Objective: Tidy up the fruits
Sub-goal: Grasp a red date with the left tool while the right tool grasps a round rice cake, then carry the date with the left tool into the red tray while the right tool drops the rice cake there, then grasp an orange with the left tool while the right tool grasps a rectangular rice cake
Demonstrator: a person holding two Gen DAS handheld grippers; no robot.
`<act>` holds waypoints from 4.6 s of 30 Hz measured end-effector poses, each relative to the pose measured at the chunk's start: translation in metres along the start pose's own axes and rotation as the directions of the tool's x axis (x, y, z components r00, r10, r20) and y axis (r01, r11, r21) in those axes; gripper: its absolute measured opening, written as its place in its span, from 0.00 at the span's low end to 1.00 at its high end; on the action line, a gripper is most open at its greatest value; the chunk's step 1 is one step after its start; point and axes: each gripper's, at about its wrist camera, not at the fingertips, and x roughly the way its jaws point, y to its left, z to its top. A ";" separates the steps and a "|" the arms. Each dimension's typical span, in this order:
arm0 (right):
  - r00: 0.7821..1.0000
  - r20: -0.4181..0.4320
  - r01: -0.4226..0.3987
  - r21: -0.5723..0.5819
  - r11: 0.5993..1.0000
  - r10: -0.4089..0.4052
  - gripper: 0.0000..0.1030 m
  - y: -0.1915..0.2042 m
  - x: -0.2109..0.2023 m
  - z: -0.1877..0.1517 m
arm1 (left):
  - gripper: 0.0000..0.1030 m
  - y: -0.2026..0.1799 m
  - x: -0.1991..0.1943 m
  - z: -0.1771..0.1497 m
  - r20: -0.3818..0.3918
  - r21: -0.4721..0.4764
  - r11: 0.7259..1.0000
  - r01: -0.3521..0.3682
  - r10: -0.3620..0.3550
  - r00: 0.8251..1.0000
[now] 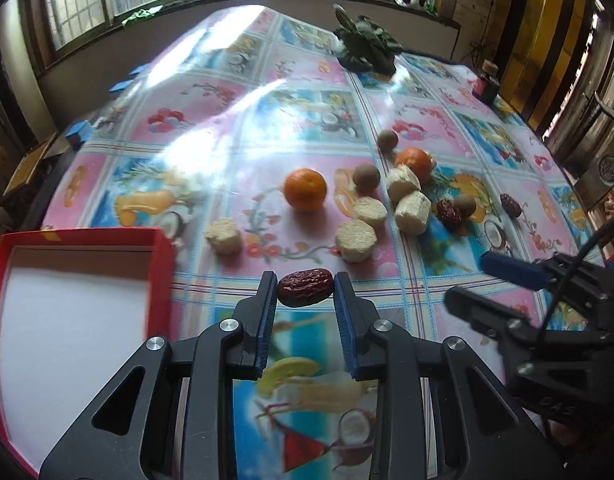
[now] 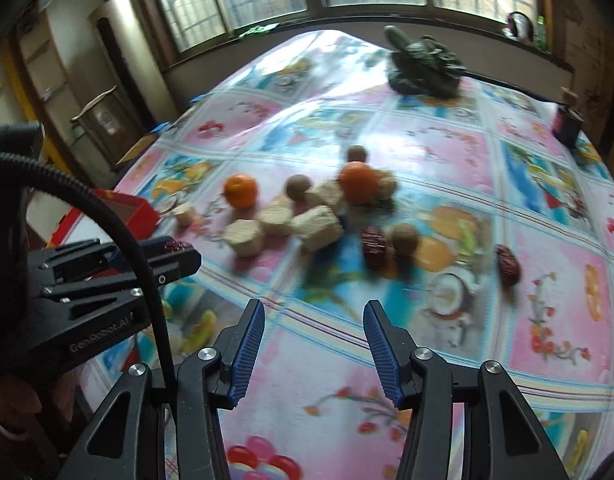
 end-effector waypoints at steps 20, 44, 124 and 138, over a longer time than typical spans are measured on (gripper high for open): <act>0.998 -0.057 -0.001 -0.114 0.993 -0.006 0.31 0.058 0.067 0.041 | 0.27 0.109 -0.041 -0.023 0.050 -0.196 0.967 -0.161 0.173 0.984; 0.995 0.025 -0.087 -0.220 0.972 0.095 0.27 0.128 0.015 0.051 | 0.27 0.147 -0.059 -0.030 0.052 -0.238 0.957 -0.165 0.182 0.982; 0.999 0.040 -0.015 0.005 1.000 0.015 0.43 -0.010 -0.001 0.008 | 0.63 0.014 0.029 0.044 -0.068 -0.049 0.999 -0.004 0.000 0.998; 1.000 -0.023 -0.020 -0.212 0.977 0.015 0.43 0.000 0.047 0.042 | 0.63 0.013 0.046 0.060 -0.092 -0.014 1.000 -0.005 0.003 0.996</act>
